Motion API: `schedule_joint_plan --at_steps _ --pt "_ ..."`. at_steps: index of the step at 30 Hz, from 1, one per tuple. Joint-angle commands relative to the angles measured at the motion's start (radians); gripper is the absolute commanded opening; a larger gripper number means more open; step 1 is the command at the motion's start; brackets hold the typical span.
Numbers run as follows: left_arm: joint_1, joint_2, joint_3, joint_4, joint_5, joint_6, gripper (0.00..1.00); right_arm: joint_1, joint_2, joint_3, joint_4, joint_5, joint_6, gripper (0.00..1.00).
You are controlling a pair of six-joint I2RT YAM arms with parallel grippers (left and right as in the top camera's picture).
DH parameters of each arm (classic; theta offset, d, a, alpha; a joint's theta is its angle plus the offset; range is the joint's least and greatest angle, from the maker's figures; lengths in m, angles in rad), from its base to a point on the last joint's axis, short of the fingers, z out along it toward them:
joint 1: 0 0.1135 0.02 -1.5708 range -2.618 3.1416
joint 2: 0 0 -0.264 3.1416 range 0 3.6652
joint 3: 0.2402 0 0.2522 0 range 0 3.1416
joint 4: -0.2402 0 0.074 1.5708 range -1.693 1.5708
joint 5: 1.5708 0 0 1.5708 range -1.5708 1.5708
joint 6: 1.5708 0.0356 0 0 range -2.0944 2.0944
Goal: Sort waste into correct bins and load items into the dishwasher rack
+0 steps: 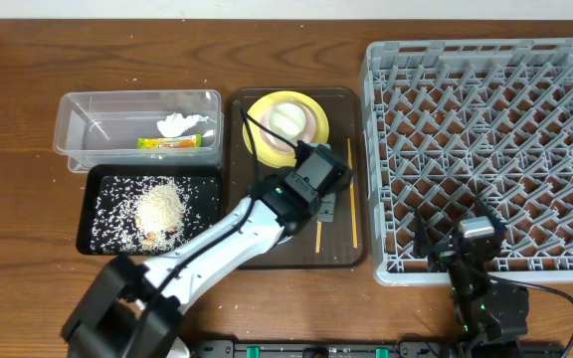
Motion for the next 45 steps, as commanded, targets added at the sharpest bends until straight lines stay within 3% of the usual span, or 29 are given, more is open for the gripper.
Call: schedule_joint_plan --at_steps 1,7,17,27,31,36,41,45 --pt "0.056 -0.092 0.068 -0.047 -0.052 0.036 0.35 0.008 -0.005 -0.001 -0.004 0.002 -0.01 0.99" --pt "0.281 -0.248 0.092 -0.146 -0.036 0.036 0.36 0.008 -0.005 -0.001 -0.004 0.002 -0.01 0.99" --pt "0.665 -0.446 0.092 -0.314 -0.036 0.036 0.74 0.008 -0.005 -0.001 -0.002 -0.032 0.026 0.99" --pt "0.715 -0.448 0.092 -0.32 -0.036 0.036 0.86 0.008 -0.004 0.018 0.031 -0.024 0.215 0.99" --pt "0.715 -0.448 0.091 -0.32 -0.036 0.036 0.88 0.008 0.018 0.136 -0.095 0.006 0.216 0.99" --pt "0.715 -0.448 0.091 -0.32 -0.036 0.036 0.9 0.008 0.201 0.389 -0.307 0.049 0.216 0.99" --pt "0.715 -0.448 0.091 -0.32 -0.036 0.036 0.93 0.008 0.558 0.717 -0.539 0.014 0.238 0.99" --pt "0.715 -0.448 0.091 -0.32 -0.036 0.036 0.93 0.013 0.875 1.005 -0.756 -0.122 0.242 0.99"
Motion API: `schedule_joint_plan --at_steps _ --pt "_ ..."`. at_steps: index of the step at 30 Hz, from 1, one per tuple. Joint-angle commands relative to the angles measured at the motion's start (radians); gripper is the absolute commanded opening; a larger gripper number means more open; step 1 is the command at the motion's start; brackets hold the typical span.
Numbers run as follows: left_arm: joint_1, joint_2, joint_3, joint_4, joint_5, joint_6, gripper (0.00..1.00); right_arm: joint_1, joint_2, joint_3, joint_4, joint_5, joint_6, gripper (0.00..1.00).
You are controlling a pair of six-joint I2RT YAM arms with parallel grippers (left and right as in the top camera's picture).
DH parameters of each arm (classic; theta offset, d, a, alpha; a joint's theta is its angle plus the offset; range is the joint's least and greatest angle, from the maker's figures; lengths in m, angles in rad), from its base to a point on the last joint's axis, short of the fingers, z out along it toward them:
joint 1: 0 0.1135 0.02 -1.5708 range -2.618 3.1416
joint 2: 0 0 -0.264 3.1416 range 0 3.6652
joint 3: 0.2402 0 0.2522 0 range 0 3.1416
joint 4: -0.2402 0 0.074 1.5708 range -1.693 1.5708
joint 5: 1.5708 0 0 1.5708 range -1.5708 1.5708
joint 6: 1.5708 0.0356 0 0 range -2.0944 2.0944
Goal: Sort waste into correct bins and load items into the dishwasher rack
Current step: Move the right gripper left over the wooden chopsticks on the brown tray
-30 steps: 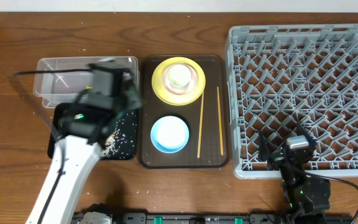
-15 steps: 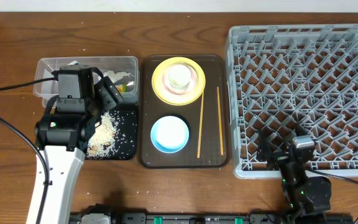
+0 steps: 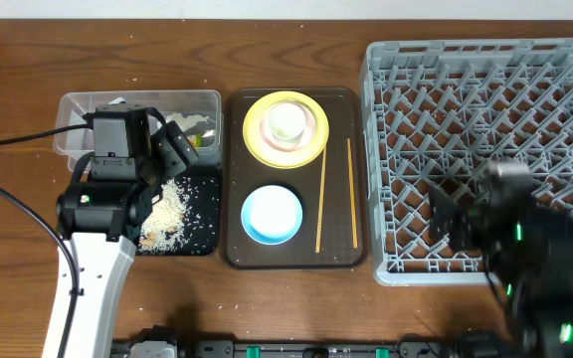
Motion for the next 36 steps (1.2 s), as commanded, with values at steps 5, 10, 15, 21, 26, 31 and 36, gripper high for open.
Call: schedule_joint_plan --at_steps 5,10,15,21,26,31,36 --pt "0.004 -0.004 0.013 0.0 -0.006 0.006 0.94 0.071 0.47 0.386 -0.18 -0.429 0.023 0.99" --pt "0.004 -0.004 0.013 0.0 -0.006 0.006 0.94 0.148 0.66 0.411 -0.071 -0.703 0.114 0.99" --pt "0.004 -0.004 0.013 0.0 -0.005 0.006 0.95 0.196 0.806 0.411 -0.026 -0.714 0.319 0.95" --pt "0.004 -0.004 0.013 0.0 -0.005 0.006 0.95 0.283 0.919 0.411 0.029 -0.577 0.407 0.37" --pt "0.004 -0.004 0.013 0.0 -0.005 0.006 0.95 0.395 0.954 0.411 0.026 -0.2 0.515 0.33" --pt "0.004 -0.004 0.013 0.0 -0.006 0.006 0.95 0.493 0.961 0.411 0.029 0.097 0.597 0.27" --pt "0.004 -0.004 0.013 0.0 -0.005 0.006 0.95 0.569 0.962 0.41 0.033 0.259 0.61 0.26"
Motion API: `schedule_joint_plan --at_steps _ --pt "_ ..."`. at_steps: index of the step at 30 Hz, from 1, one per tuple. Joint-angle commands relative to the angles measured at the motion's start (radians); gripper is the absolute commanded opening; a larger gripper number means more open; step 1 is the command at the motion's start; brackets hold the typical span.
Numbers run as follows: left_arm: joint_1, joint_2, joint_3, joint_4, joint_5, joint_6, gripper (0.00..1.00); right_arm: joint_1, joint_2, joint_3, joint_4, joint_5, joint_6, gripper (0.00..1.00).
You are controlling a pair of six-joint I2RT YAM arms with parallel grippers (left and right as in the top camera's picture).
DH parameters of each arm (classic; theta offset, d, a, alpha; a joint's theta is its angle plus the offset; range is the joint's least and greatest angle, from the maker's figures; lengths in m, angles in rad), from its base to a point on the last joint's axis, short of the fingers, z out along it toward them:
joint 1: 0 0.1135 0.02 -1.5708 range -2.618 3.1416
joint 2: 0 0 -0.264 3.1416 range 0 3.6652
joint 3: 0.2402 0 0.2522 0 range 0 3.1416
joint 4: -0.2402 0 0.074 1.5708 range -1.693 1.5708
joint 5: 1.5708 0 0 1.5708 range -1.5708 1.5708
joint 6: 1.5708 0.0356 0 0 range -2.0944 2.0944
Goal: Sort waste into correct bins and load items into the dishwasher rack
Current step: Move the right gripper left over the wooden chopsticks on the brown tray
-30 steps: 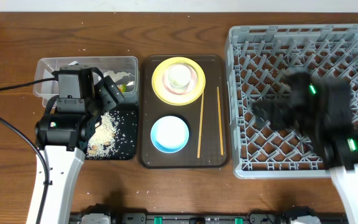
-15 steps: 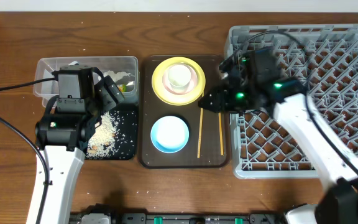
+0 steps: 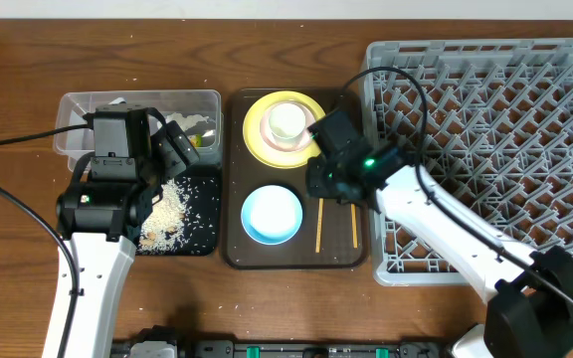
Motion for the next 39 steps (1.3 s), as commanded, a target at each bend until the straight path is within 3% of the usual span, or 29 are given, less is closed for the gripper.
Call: schedule_joint_plan --at_steps 1,20,39 --pt "0.004 -0.004 0.013 0.0 -0.005 0.006 0.95 0.047 0.007 0.015 0.01 0.211 0.044 0.25" --pt "0.004 -0.004 0.013 0.0 -0.005 0.006 0.95 0.077 0.015 -0.013 0.077 0.273 0.043 0.22" --pt "0.004 -0.004 0.013 0.0 -0.005 0.006 0.95 0.077 0.257 -0.013 0.111 0.272 0.051 0.22"
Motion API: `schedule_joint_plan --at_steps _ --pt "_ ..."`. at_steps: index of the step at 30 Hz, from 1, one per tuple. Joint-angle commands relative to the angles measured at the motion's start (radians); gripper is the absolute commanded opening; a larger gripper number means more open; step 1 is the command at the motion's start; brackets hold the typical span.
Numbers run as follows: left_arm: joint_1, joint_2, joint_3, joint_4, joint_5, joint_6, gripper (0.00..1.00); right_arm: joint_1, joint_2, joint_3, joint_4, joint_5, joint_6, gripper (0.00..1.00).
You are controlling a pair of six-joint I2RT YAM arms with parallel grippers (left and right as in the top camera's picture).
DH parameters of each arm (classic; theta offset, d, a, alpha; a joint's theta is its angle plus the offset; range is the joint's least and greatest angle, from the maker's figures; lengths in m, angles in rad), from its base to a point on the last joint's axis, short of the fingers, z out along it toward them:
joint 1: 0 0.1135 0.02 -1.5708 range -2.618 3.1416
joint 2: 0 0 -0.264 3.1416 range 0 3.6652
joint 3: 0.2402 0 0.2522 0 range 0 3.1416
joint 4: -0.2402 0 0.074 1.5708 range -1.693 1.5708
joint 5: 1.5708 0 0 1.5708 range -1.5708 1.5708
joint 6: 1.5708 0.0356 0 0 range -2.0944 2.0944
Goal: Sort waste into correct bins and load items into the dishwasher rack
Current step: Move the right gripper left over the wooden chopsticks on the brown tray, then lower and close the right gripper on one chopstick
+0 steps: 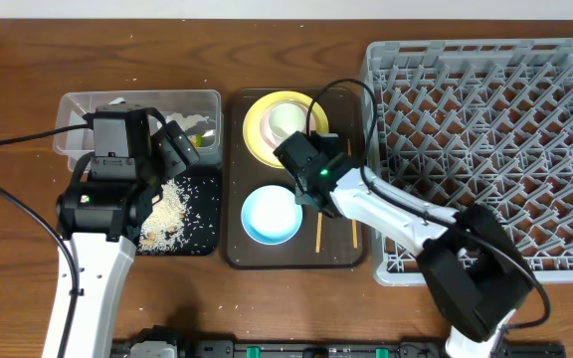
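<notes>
On the brown tray [235, 249] lie a light blue bowl [267, 217], two chopsticks [318, 234] and a yellow plate [257, 134] carrying a pink bowl and a white cup [285, 117]. My right gripper [301, 184] hovers at the blue bowl's upper right rim, just below the plate. Its body hides its fingers, so their state cannot be told. My left gripper [175, 149] hangs with fingers apart over the border between the clear bin [88, 111] and the black rice tray [192, 224]. The grey dishwasher rack [485, 149] stands at the right.
The clear bin holds wrappers and white scraps. Rice lies scattered in the black tray. The right arm's links cross the tray's right side and the rack's front left corner. Cables trail from both arms.
My right gripper has shifted left and slightly down, from between the plate and the chopsticks to the blue bowl's upper right rim. The left arm has not moved.
At first my left arm reached over the tray, covering the blue bowl, while the right arm sat folded at the rack's front. Then the left gripper was over the bins and the bowl showed empty. The right arm then reached the tray, and is now at the bowl.
</notes>
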Motion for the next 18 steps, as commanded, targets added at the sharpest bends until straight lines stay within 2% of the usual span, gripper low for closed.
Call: schedule_joint_plan --at_steps 1,18 --pt "0.004 -0.004 0.013 0.0 -0.005 0.006 0.95 0.005 0.025 -0.007 0.003 0.023 0.02 0.22" --pt "0.004 -0.004 0.013 0.0 -0.005 0.006 0.95 0.006 0.062 -0.007 0.002 0.004 0.073 0.2"
